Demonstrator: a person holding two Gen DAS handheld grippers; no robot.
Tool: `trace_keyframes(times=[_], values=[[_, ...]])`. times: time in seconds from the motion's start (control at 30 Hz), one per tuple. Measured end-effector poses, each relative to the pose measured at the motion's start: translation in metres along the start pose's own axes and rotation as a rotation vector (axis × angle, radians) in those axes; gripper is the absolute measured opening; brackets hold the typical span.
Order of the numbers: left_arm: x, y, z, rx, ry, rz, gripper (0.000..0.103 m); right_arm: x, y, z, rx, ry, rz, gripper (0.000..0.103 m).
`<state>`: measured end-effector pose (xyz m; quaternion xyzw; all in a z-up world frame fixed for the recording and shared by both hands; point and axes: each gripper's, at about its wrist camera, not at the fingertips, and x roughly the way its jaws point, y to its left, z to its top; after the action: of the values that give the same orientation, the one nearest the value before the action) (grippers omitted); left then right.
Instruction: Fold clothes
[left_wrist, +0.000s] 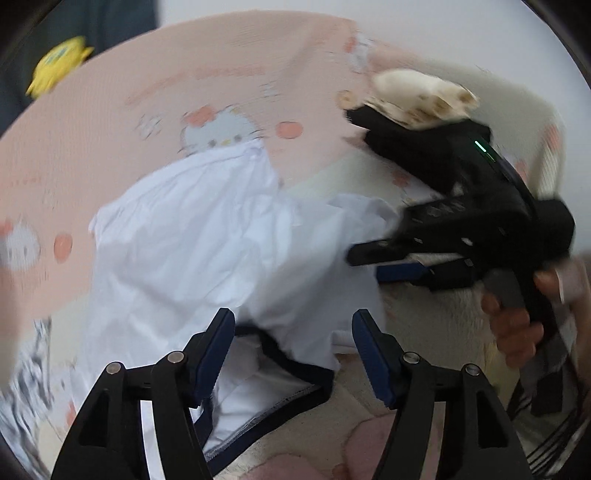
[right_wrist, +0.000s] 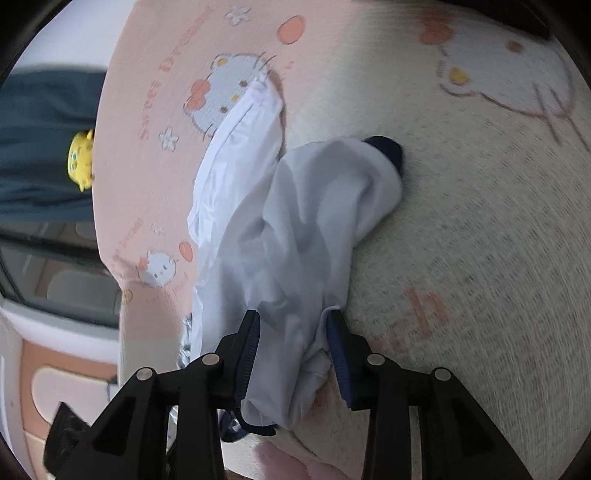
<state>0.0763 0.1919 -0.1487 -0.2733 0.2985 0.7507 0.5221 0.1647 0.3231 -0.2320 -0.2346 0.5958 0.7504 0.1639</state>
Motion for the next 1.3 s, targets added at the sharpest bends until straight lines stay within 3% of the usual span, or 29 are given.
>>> trace_keyframes(times=[0.03,0.07,0.1,0.2,0.43,0.67,0.8,1.0,1.03,1.1,1.2,1.23,1.3], values=[[0.002,-0.006,-0.001,0.029,0.002,0.002,0.064,0.0,0.003,0.0,-0.034,0.009,-0.01,0.034],[0.004,-0.012,-0.001,0.058,0.004,0.004,0.064,0.0,0.006,0.001,-0.073,0.016,-0.026,0.018],[0.006,-0.017,-0.001,0.082,0.006,0.003,0.064,0.001,0.009,0.002,-0.114,0.023,-0.046,0.009],[0.008,-0.029,-0.003,0.128,-0.009,-0.008,0.064,-0.001,0.015,0.004,-0.166,0.039,-0.047,0.008],[0.002,-0.044,0.004,0.203,-0.07,0.02,0.064,-0.01,0.028,0.017,-0.184,0.065,0.016,0.008],[0.033,-0.061,-0.006,0.321,-0.039,0.031,0.064,-0.007,0.033,0.028,-0.191,0.097,0.0,0.008],[0.04,-0.072,-0.018,0.473,-0.051,0.059,0.064,-0.005,0.032,0.028,-0.233,0.108,-0.076,0.008],[0.035,-0.077,-0.032,0.721,-0.084,0.103,0.064,-0.011,0.022,0.024,-0.21,0.133,-0.086,0.01],[0.035,-0.077,-0.035,0.758,-0.085,0.107,0.064,-0.015,0.021,0.023,-0.205,0.131,-0.091,0.012],[0.034,-0.078,-0.041,0.833,-0.087,0.117,0.064,-0.021,0.017,0.019,-0.178,0.13,-0.089,0.028],[0.033,-0.079,-0.05,0.944,-0.089,0.131,0.063,-0.031,0.009,0.012,-0.128,0.127,-0.068,0.031],[0.033,-0.08,-0.053,0.981,-0.09,0.135,0.061,-0.035,0.005,0.009,-0.115,0.127,-0.068,0.031],[0.036,-0.079,-0.054,1.018,-0.05,0.122,0.03,-0.038,0.002,0.003,-0.093,0.128,-0.064,0.032]])
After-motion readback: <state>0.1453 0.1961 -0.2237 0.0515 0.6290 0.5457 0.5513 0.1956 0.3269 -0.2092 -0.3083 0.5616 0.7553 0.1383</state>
